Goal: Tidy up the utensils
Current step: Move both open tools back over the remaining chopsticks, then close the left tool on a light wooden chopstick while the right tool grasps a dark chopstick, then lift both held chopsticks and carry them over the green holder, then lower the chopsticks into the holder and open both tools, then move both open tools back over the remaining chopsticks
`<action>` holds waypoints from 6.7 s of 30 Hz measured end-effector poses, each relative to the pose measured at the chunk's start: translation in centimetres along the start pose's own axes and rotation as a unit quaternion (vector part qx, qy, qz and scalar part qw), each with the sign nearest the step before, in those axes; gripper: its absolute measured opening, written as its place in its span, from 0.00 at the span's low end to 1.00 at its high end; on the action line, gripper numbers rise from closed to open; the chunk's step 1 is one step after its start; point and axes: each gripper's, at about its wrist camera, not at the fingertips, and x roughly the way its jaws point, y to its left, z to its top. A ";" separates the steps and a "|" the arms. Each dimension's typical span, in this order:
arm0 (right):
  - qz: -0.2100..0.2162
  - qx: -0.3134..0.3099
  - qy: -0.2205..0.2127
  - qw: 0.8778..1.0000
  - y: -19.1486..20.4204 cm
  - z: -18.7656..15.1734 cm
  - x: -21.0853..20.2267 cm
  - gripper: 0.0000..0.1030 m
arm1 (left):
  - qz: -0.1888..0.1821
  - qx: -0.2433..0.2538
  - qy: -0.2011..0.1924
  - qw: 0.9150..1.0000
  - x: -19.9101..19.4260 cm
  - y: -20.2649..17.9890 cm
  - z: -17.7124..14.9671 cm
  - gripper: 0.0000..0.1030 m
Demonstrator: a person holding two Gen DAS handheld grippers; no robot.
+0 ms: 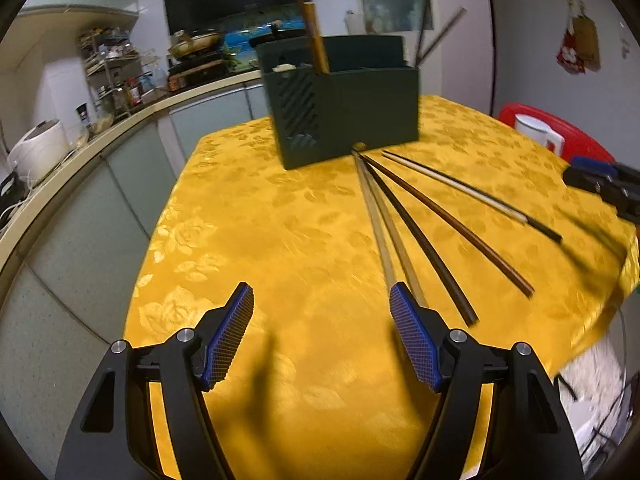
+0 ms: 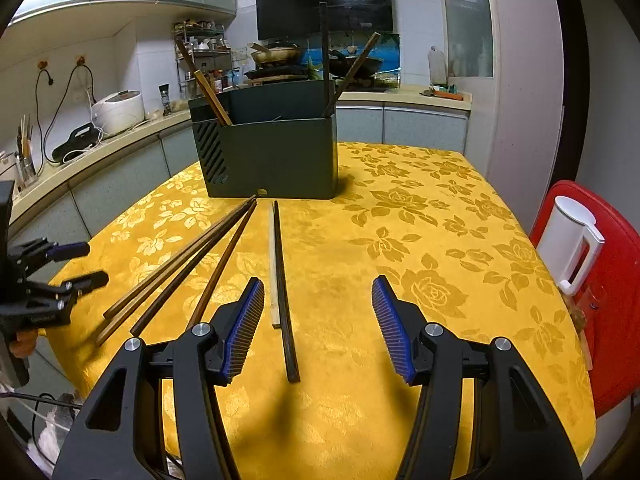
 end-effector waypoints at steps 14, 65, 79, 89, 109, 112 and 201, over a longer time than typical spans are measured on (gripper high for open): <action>0.000 -0.005 0.016 1.000 -0.2 -0.7 0.5 0.53 | 0.004 0.050 0.019 0.999 1.1 -2.1 -1.3 0.61; 0.022 0.002 -0.003 1.000 -0.7 0.5 -1.5 0.08 | -0.049 -0.051 -0.049 0.996 -3.9 0.9 1.9 0.06; 0.031 0.005 -0.070 0.997 -0.6 3.6 -5.2 0.08 | -0.024 -0.065 -0.120 0.990 -8.2 2.7 5.3 0.06; 0.048 0.007 -0.117 0.992 -0.3 7.6 -6.5 0.08 | -0.022 -0.049 -0.168 0.984 -10.5 3.0 9.9 0.06; 0.048 0.012 -0.111 0.993 -0.6 14.0 -4.5 0.08 | -0.032 -0.048 -0.163 0.985 -9.7 3.3 15.7 0.06; 0.049 0.011 -0.117 0.992 -0.6 15.7 -4.5 0.08 | -0.038 -0.048 -0.167 0.984 -9.8 3.3 17.3 0.06; -0.012 -0.051 -0.120 0.991 0.5 16.2 -1.7 0.56 | 0.009 -0.073 -0.149 0.986 -4.0 4.4 19.3 0.76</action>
